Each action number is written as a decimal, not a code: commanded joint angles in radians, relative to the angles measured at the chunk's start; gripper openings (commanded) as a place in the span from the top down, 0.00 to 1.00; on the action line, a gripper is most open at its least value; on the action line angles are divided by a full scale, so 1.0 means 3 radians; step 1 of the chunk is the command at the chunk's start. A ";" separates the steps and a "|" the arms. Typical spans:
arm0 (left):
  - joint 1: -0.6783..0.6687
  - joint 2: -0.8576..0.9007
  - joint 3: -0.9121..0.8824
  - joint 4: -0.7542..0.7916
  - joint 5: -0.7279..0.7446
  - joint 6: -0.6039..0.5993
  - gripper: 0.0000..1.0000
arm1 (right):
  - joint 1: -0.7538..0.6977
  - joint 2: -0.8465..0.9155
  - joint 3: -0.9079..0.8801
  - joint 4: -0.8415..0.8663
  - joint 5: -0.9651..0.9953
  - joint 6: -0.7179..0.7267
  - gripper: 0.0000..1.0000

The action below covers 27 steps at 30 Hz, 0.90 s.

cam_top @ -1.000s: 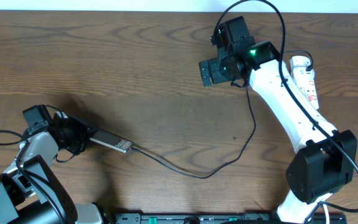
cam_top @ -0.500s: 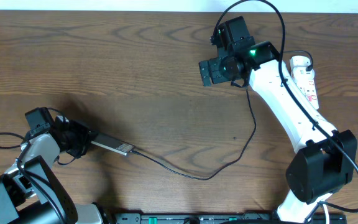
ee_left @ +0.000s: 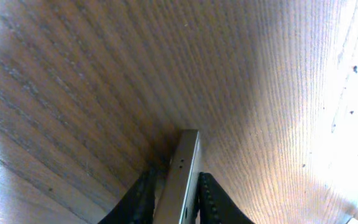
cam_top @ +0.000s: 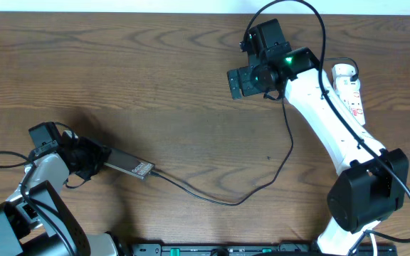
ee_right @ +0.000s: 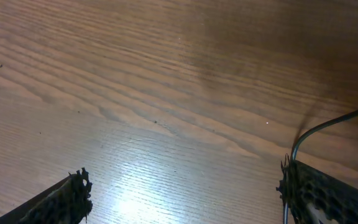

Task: Plug charger to phone and switch on socket
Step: 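Set the phone flat on the table and open the left gripper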

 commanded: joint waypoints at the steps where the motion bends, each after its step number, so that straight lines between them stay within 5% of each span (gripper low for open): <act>1: 0.0008 0.0052 -0.0093 -0.0050 -0.0356 0.0061 0.74 | 0.0020 -0.0094 0.0045 0.0000 0.0050 0.0046 0.01; 27: 0.0008 0.0052 -0.0102 -0.0120 -0.0357 0.0062 0.69 | 0.0020 -0.0094 0.0045 -0.0001 0.0051 0.0046 0.01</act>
